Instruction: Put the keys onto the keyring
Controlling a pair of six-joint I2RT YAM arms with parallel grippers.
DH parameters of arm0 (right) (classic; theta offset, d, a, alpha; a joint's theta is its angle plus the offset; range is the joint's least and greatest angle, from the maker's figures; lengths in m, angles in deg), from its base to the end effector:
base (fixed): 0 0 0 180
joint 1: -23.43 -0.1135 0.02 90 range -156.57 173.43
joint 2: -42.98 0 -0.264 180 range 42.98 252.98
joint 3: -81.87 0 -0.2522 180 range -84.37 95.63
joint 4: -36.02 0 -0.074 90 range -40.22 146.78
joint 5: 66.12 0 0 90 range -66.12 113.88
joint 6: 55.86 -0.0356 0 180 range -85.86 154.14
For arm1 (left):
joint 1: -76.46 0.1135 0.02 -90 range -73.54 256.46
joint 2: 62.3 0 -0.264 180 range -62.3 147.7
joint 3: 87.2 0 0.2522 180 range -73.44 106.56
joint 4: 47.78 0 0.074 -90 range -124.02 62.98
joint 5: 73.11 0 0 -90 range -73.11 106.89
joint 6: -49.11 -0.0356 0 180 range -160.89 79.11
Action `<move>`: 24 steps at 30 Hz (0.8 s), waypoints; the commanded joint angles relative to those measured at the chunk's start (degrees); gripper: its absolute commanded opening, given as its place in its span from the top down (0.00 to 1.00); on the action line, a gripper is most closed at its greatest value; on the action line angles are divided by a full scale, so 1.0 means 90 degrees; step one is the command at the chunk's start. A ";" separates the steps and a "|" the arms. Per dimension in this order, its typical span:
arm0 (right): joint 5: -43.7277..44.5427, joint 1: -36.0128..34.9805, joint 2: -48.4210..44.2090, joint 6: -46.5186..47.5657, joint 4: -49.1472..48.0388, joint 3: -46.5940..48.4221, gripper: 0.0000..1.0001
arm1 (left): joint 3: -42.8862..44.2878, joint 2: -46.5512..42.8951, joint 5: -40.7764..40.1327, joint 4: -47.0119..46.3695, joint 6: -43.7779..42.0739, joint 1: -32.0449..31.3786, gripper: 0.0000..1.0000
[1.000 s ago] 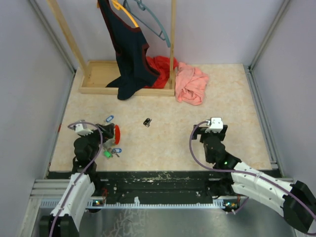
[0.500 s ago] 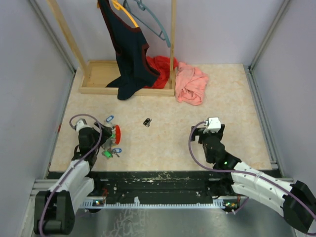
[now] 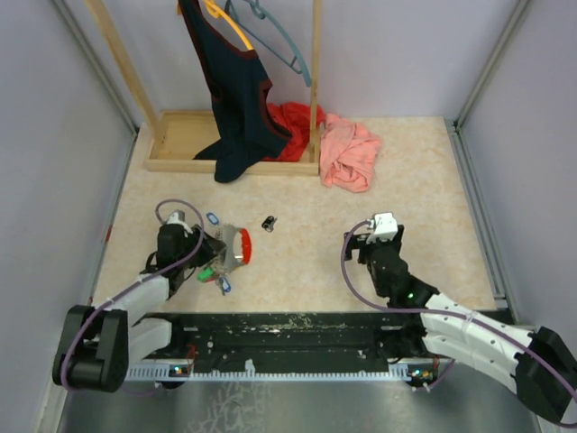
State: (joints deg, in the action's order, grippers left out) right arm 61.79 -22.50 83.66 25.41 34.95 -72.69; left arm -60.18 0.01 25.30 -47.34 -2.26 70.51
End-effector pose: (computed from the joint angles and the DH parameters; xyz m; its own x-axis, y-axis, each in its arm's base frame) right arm 0.1285 0.1013 0.1943 -0.1914 -0.0256 -0.9812 -0.1249 0.9922 -0.0015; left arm 0.1903 -0.0251 0.1378 -0.5915 -0.5593 -0.5808 -0.1902 0.7968 -0.5735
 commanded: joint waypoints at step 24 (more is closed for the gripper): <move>-0.3312 0.0055 0.1889 0.0025 0.0313 0.1416 0.01 | 0.1395 0.2657 0.0582 -0.2115 0.1154 -0.4030 0.46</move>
State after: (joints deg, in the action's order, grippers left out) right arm 38.36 -22.50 97.30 26.46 36.57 -65.70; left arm -49.91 23.57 29.54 -63.99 8.54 35.53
